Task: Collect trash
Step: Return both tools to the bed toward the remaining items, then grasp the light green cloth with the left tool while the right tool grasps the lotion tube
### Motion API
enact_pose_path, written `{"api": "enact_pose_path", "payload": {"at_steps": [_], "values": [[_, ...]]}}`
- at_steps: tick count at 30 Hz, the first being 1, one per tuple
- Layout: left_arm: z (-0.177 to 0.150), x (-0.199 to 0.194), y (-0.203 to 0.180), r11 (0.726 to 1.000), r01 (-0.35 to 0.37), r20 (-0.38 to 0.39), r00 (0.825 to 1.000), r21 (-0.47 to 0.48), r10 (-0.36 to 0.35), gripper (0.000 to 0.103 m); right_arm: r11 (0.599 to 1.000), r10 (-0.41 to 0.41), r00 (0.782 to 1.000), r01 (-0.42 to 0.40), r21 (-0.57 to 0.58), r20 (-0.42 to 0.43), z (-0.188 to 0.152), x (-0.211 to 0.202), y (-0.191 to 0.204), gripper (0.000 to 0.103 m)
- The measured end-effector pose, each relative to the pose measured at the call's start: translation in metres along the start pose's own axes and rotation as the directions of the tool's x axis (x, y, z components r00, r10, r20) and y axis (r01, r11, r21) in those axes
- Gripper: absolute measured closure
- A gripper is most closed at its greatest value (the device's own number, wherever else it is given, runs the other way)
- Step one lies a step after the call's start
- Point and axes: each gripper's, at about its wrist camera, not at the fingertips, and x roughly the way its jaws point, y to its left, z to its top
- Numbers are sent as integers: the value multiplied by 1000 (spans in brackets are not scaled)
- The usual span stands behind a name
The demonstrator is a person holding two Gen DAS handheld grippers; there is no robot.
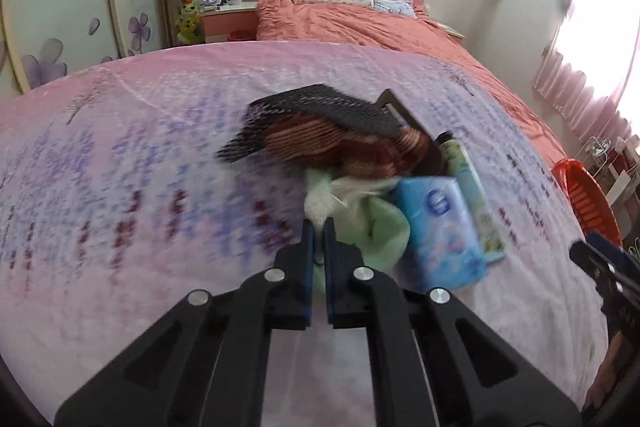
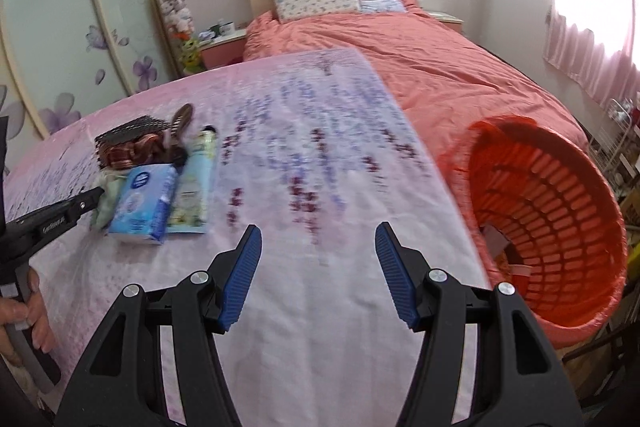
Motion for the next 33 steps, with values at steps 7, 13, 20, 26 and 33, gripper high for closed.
{"api": "enact_pose_path", "payload": {"at_steps": [7, 13, 20, 26, 33], "values": [[-13, -19, 41, 999, -38, 3, 999, -34, 38, 97, 997, 72, 997, -72, -6, -27, 13, 26, 34, 44], [-15, -31, 68, 995, -63, 10, 998, -75, 64, 90, 994, 112, 992, -111, 22, -57, 28, 48, 58, 44], [-17, -42, 70, 995, -34, 48, 998, -90, 38, 47, 998, 41, 995, -45, -35, -96, 26, 65, 70, 66], [-19, -42, 53, 999, 2, 61, 998, -54, 1, 36, 1000, -6, 996, 5, -12, -85, 17, 51, 49, 68], [-21, -28, 32, 1000, 11, 27, 1000, 2, -11, 36, 997, -42, 995, 47, 53, -96, 8, 37, 11, 67]]}}
